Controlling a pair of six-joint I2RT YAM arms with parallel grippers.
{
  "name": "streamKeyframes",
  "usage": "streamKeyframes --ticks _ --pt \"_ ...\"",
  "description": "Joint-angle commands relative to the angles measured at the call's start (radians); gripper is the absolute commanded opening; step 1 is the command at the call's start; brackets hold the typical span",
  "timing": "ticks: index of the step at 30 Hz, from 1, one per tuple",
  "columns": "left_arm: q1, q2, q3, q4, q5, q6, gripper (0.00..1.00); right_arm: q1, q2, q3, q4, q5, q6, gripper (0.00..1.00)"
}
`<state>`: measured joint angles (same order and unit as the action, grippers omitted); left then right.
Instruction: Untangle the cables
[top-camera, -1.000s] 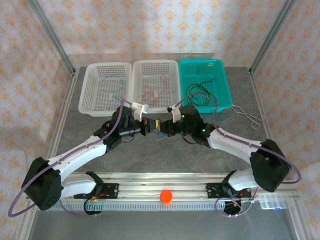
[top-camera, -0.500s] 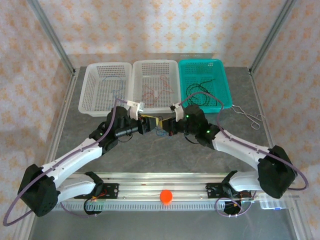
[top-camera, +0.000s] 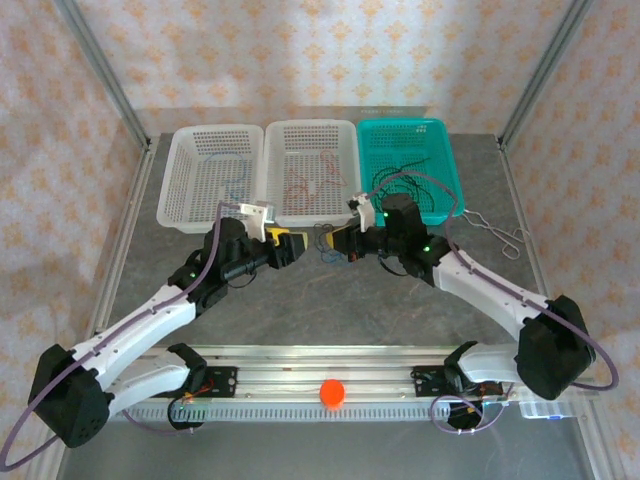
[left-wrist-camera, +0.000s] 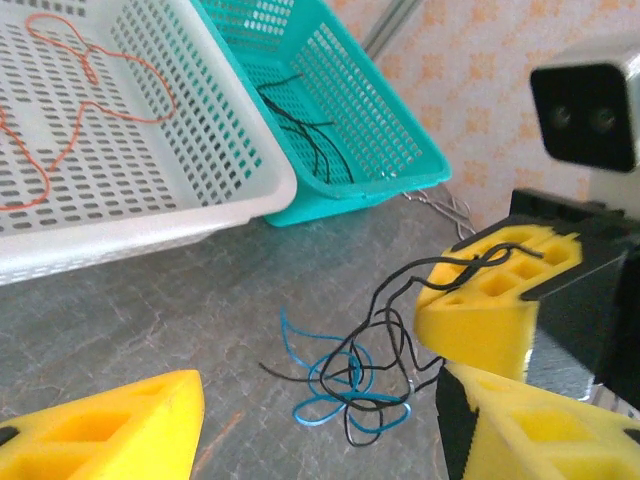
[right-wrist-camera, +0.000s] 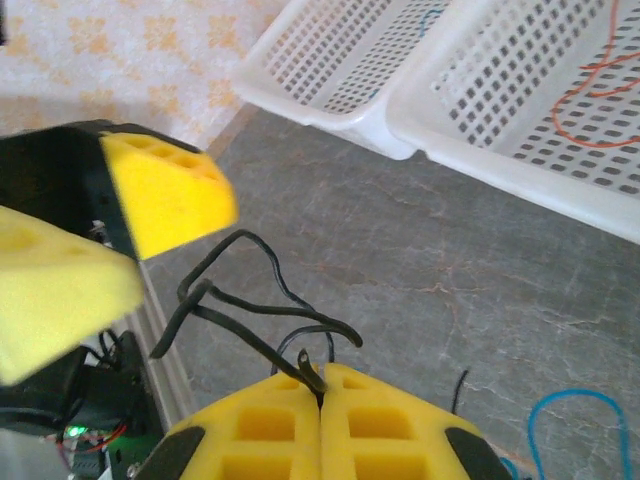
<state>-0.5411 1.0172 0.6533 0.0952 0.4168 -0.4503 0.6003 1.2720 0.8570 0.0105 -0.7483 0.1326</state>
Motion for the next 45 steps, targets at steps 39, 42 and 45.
streamKeyframes --ticks 39,42,45 --pt "0.006 0.131 0.068 0.119 0.140 0.056 0.04 -0.002 -0.031 0.034 -0.083 -0.095 -0.056 0.00" --pt "0.006 0.117 0.065 0.104 0.097 0.057 0.00 -0.002 -0.033 0.033 -0.097 -0.087 -0.062 0.00" --pt "0.005 0.102 0.066 0.093 0.068 0.055 0.00 -0.003 -0.030 0.031 -0.108 -0.080 -0.068 0.00"
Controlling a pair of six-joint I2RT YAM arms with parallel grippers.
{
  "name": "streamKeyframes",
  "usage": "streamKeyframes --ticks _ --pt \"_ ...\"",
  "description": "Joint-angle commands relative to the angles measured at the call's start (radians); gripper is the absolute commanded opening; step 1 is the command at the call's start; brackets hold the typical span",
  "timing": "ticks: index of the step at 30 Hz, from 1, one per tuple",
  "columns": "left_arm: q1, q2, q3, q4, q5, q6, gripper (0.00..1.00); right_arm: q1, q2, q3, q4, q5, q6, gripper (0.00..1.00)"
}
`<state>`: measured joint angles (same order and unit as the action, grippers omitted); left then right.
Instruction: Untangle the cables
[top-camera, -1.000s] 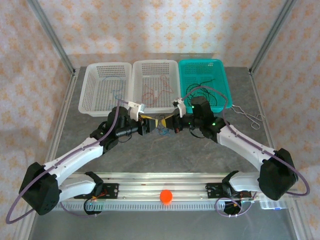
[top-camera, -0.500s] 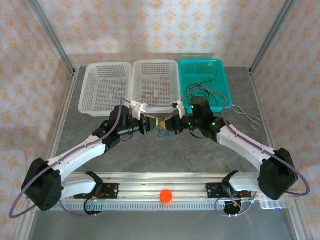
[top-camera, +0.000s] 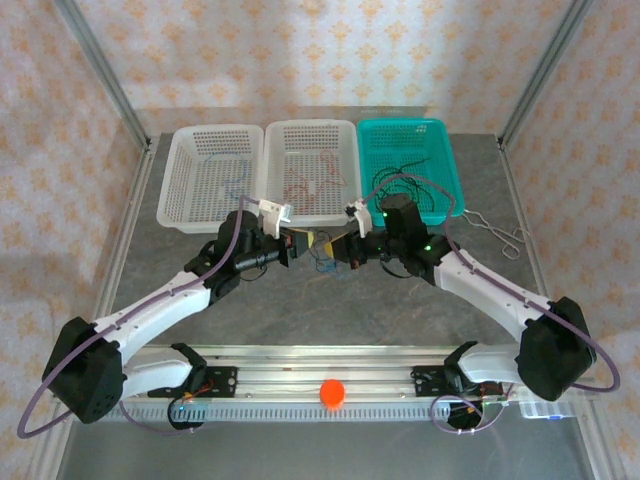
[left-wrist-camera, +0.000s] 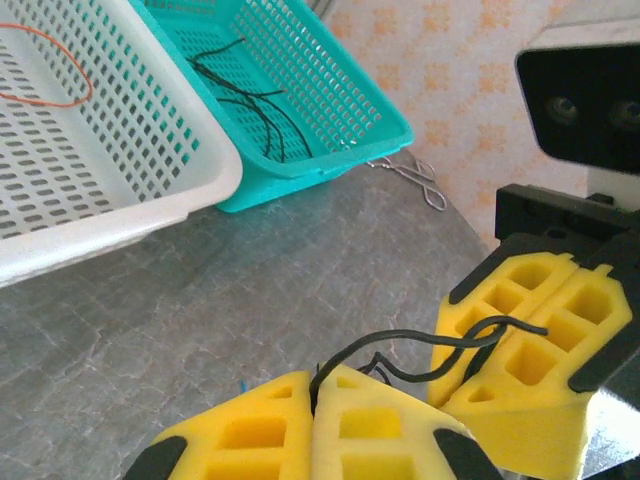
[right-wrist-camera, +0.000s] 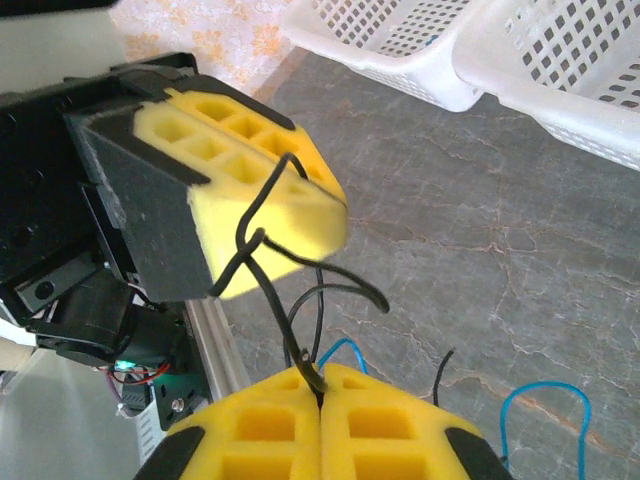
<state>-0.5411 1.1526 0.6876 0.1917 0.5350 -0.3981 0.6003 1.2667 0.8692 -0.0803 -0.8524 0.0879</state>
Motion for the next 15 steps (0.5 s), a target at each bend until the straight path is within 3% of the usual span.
streamKeyframes --ticks 1,5,9,15 --pt "0.006 -0.039 0.034 -0.007 -0.053 0.001 0.00 -0.003 -0.024 0.019 -0.021 0.029 -0.027 0.00" --pt "0.006 -0.059 0.049 -0.023 -0.052 -0.002 0.00 -0.003 -0.026 0.017 -0.030 0.059 -0.030 0.20" --pt "0.005 -0.077 0.063 -0.053 -0.046 0.003 0.00 -0.004 -0.021 0.019 -0.028 0.092 -0.024 0.28" --pt "0.005 -0.101 0.072 -0.090 -0.032 0.010 0.00 -0.003 -0.054 0.004 0.019 0.153 -0.007 0.50"
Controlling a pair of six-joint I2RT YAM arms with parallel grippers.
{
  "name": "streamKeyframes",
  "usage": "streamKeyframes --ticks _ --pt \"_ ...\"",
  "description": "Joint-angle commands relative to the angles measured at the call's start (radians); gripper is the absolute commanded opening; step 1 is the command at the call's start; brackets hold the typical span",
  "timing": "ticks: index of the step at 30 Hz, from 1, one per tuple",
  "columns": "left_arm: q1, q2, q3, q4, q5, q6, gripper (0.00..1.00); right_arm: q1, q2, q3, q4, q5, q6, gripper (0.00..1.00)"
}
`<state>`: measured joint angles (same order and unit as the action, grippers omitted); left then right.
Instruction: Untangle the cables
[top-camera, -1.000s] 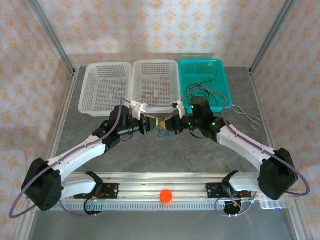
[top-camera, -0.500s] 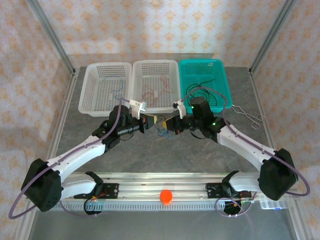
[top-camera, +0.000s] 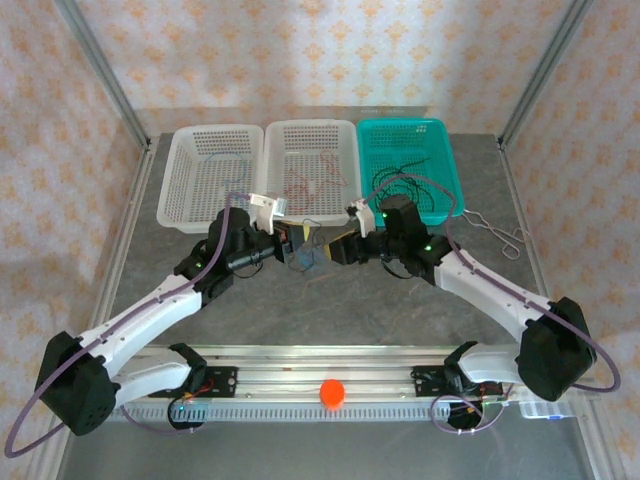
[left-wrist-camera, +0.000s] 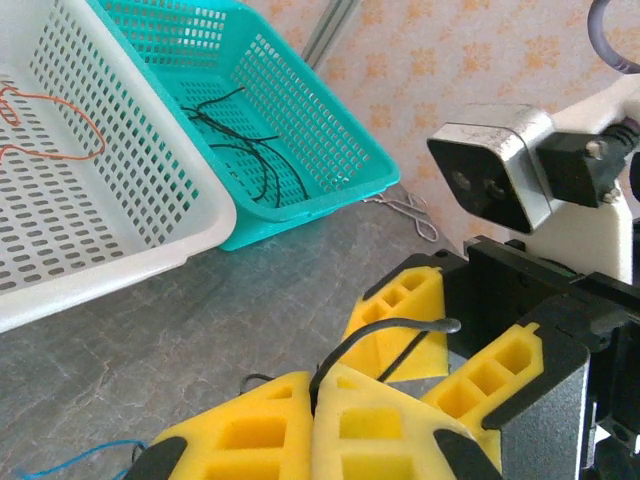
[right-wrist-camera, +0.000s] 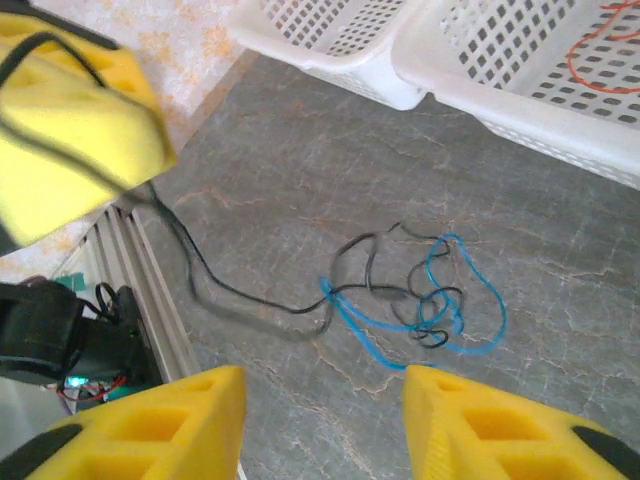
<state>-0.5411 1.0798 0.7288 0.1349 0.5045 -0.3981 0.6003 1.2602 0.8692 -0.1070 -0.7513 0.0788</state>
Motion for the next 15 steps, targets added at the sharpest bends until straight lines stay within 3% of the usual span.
streamKeyframes --ticks 1,4,10,15 --pt "0.005 -0.032 0.033 -0.037 -0.002 0.011 0.00 -0.002 -0.063 -0.008 0.067 0.067 0.006 0.53" --pt "0.005 -0.041 0.036 -0.044 0.001 0.007 0.00 -0.002 -0.124 -0.065 0.162 0.100 0.033 0.65" --pt "0.006 -0.050 0.050 -0.031 0.021 -0.025 0.00 0.032 -0.171 -0.150 0.345 0.066 0.099 0.68" --pt "0.006 -0.045 0.070 -0.025 0.054 -0.059 0.00 0.129 -0.149 -0.197 0.497 0.139 0.155 0.70"
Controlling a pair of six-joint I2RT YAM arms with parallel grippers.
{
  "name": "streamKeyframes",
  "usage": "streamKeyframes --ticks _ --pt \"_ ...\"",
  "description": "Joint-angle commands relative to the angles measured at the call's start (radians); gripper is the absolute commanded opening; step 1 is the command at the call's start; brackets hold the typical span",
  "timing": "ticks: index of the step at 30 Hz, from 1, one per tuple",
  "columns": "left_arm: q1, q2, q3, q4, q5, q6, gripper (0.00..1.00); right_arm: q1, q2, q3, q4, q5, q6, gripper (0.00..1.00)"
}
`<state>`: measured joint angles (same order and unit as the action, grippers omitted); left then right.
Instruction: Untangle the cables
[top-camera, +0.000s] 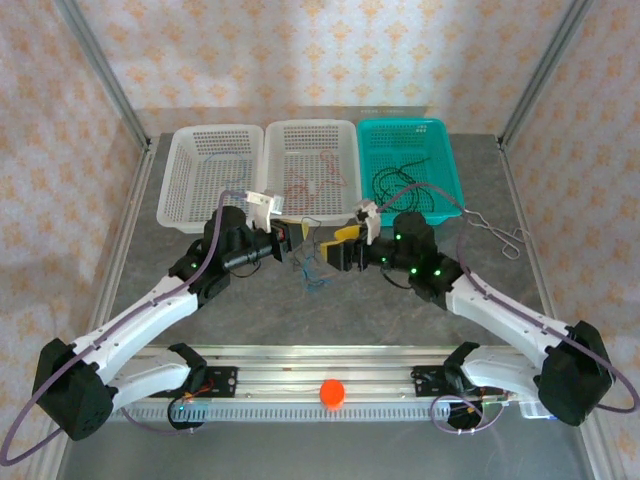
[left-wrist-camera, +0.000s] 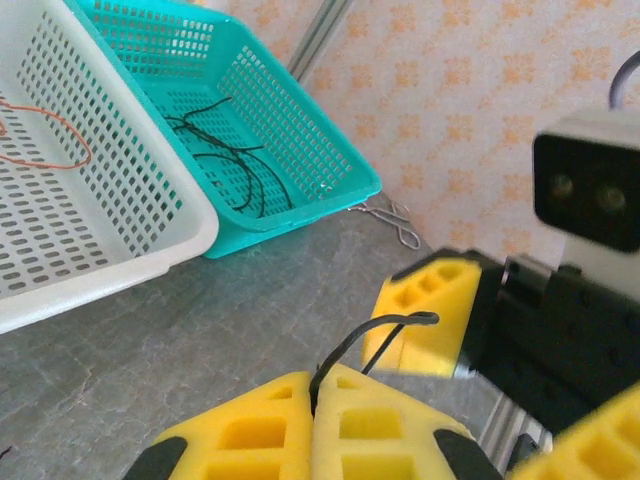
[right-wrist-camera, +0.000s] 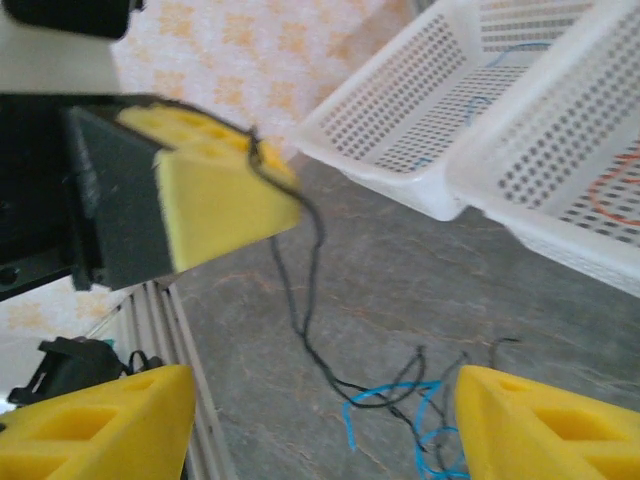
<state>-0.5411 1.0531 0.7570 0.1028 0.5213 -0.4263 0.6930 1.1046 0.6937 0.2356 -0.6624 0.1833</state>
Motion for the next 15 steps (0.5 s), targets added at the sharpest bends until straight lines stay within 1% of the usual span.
streamKeyframes --ticks 1,4,7,12,15 --pt "0.006 -0.017 0.046 0.005 0.052 -0.038 0.00 0.050 0.013 -0.036 0.196 0.064 0.071 0.71" --pt "0.003 -0.022 0.050 0.009 0.075 -0.052 0.00 0.076 0.033 -0.071 0.287 0.133 0.124 0.71" --pt "0.003 -0.035 0.054 0.015 0.093 -0.060 0.00 0.079 0.056 -0.093 0.350 0.195 0.174 0.71" --pt "-0.008 -0.038 0.074 0.021 0.131 -0.074 0.00 0.092 0.134 -0.077 0.399 0.220 0.199 0.70" --pt "-0.033 -0.044 0.095 0.017 0.137 -0.077 0.00 0.094 0.183 -0.079 0.430 0.244 0.233 0.66"
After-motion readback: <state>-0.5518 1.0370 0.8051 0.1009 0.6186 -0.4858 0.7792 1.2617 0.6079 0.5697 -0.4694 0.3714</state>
